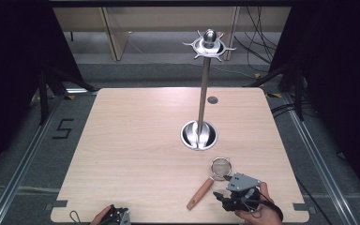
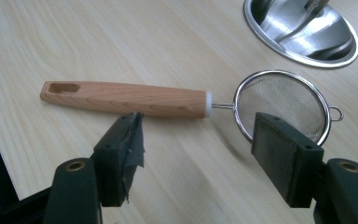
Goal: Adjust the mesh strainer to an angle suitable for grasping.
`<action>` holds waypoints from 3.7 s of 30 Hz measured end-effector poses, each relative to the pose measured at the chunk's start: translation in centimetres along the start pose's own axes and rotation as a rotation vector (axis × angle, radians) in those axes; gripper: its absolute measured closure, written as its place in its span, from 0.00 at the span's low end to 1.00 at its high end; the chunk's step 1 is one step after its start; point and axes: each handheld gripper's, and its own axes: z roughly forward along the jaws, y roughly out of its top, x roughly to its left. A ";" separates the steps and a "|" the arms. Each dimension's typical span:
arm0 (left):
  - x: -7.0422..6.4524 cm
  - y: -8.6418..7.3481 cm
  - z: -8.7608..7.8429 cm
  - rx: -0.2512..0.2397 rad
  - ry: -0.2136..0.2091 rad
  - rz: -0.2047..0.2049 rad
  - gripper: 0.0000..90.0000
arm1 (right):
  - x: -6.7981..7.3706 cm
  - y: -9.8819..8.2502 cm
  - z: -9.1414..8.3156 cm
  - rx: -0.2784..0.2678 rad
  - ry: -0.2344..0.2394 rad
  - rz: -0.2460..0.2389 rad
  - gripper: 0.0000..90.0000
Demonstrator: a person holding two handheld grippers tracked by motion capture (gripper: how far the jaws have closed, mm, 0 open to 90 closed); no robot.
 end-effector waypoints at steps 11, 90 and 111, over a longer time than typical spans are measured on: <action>0.0 0.0 0.0 0.000 0.001 0.002 0.18 | -0.2 0.1 -0.2 0.002 -0.013 0.004 0.38; 0.0 0.0 -0.2 -0.012 0.004 0.001 0.18 | 0.6 3.4 5.9 0.163 0.317 -0.307 0.32; 0.0 0.0 -0.1 -0.010 0.005 0.001 0.18 | 0.2 4.7 6.5 0.300 0.324 -0.270 0.57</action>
